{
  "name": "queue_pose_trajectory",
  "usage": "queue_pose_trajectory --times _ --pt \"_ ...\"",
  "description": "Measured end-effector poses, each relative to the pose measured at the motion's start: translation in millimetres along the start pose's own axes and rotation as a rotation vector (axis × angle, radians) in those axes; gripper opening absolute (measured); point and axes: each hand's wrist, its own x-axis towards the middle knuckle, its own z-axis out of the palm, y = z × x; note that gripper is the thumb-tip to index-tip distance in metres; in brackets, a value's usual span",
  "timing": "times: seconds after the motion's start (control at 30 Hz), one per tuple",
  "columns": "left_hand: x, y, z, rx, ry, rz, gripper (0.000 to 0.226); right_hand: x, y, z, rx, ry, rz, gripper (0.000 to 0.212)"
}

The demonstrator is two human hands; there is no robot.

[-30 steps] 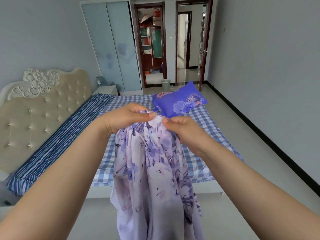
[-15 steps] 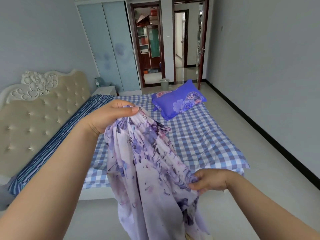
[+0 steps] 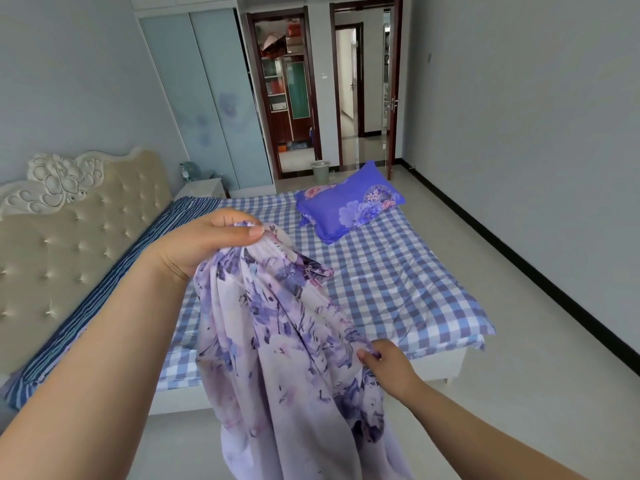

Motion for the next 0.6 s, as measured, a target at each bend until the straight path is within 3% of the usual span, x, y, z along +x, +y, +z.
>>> queue_pose_trajectory --times 0.13,0.2,0.27,0.37,0.5,0.57,0.6 --pt "-7.8 6.7 4.3 -0.061 0.057 0.017 0.045 12.9 -11.0 4.0 -0.097 -0.249 -0.198 0.016" --pt "-9.9 9.2 4.6 -0.077 0.103 0.04 0.044 14.7 -23.4 6.1 -0.061 -0.299 -0.161 0.017" --pt "-9.9 11.6 2.7 -0.103 0.12 0.033 0.048 13.9 -35.0 7.4 -0.027 -0.322 -0.127 0.038" --pt "-10.0 13.6 -1.5 -0.106 0.14 0.036 0.048 19.3 -32.8 9.3 0.006 -0.314 -0.13 0.051" --pt "-11.9 13.0 -3.8 -0.139 0.176 0.028 0.01 18.8 -23.7 11.6 0.043 -0.208 -0.256 0.028" --pt "-12.6 12.2 -4.5 -0.17 0.191 0.026 0.007 14.8 -20.0 14.9 0.042 -0.113 -0.332 0.03" --pt "-12.3 11.4 -6.0 -0.171 0.178 0.038 0.018 12.2 -18.7 16.9 0.037 -0.064 -0.359 0.031"
